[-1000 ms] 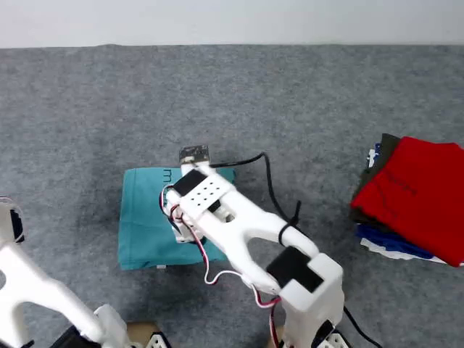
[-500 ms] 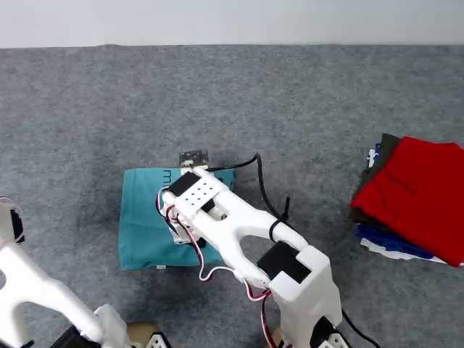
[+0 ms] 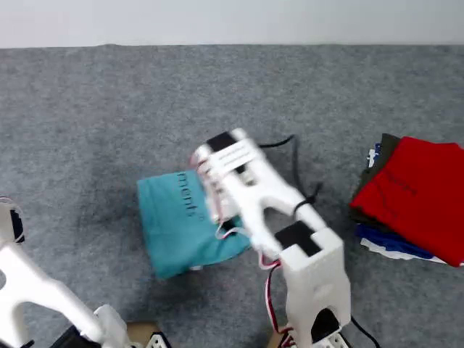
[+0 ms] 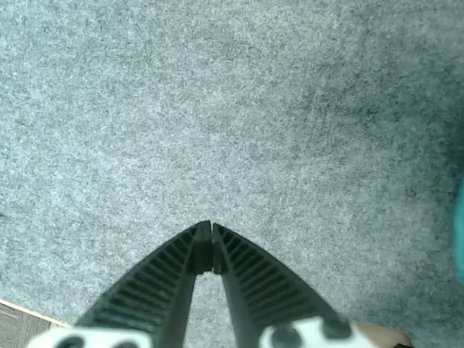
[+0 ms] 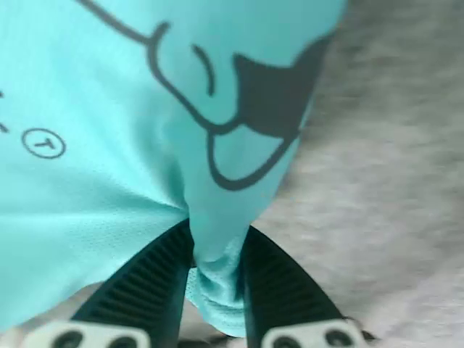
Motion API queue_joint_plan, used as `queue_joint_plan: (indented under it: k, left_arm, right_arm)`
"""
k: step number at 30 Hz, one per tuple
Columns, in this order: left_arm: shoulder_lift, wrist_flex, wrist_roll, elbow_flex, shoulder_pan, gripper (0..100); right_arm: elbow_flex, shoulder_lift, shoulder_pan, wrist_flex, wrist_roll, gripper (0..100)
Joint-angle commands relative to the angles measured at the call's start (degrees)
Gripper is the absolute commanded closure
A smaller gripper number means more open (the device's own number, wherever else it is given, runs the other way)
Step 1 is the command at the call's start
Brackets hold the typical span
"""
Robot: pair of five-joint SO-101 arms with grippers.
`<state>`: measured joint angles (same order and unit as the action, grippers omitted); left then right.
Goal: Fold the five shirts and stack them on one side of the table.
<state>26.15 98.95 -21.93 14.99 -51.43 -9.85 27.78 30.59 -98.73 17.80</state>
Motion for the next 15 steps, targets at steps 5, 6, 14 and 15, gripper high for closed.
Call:
queue_joint_plan:
  k: [5,6,14,15]
  left_arm:
    - [1.1,1.4,-0.3,0.0,0.0,99]
    - [1.1,1.4,-0.3,0.0,0.1,99]
    - [1.1,1.4,-0.3,0.4,0.1,99]
    - [1.1,1.4,-0.3,0.9,0.1,99]
  right_arm:
    - [-15.2,-0.4,-20.3,-3.3,-39.4,99.1]
    - [-17.8,-0.3,-22.0,-3.3,-47.1,99.1]
    - [-27.2,0.1,-27.4,7.3,-80.9,99.0]
    - [-27.2,0.7,-27.2,8.2,-81.3,99.0]
